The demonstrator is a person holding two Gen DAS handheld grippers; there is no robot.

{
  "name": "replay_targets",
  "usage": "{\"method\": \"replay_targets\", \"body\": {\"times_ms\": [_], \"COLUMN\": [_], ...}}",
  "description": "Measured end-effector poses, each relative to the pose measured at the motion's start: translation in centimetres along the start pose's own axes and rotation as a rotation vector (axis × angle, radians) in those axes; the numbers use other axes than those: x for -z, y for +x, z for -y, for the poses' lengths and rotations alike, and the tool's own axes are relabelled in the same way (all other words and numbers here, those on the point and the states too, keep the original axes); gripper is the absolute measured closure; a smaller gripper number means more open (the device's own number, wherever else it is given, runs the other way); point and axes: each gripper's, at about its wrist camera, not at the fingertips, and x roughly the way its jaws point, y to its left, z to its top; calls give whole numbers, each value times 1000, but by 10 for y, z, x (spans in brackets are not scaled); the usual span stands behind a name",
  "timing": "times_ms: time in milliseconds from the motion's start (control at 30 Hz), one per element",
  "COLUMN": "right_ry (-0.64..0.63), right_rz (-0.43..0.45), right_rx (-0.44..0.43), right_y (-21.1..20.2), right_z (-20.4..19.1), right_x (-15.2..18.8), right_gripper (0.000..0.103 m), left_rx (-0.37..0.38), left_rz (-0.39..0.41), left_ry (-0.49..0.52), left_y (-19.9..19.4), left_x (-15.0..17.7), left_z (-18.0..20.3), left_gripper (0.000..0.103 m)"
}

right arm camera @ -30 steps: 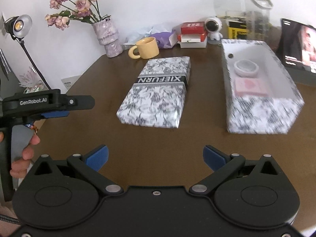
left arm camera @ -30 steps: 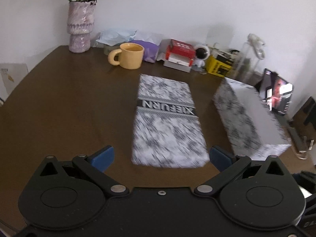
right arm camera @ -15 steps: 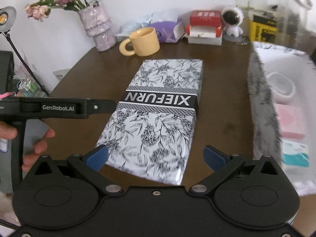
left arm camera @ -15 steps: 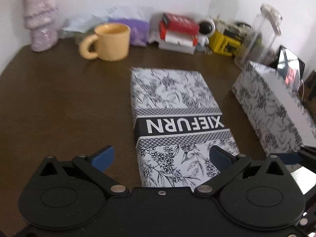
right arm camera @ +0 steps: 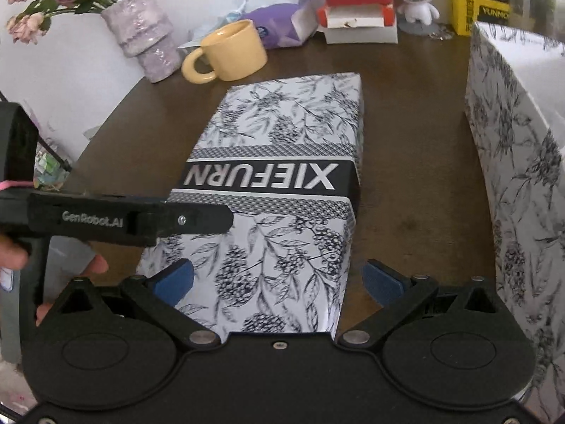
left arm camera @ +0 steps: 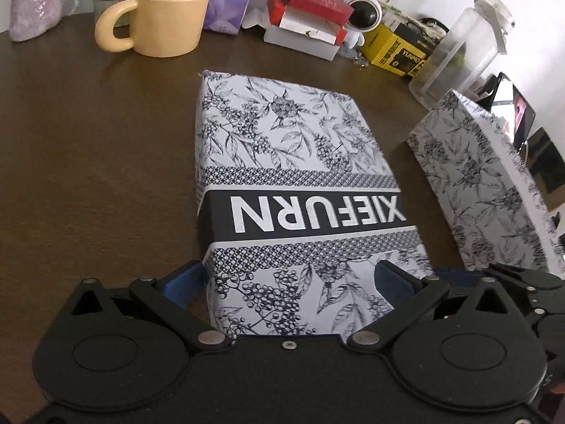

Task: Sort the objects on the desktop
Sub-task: 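Lower the left gripper over the lid and close on its sides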

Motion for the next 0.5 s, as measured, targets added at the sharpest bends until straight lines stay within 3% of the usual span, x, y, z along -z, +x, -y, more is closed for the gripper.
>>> {"method": "replay_targets", "body": {"times_ms": [133,500], "right_ry": [38,9], "right_rz": [0,112], "right_rx": [-25,-33], "right_y": [11,24], "right_z": [7,4], "right_x": [3,7], "right_gripper": [0,0], "left_rx": [-5,-21], "left_rz": [17,61], "left_ry": [4,-1], "left_y": [2,4], "left_x": [0,2], "left_z": [0,0], "left_gripper": [0,0]}}
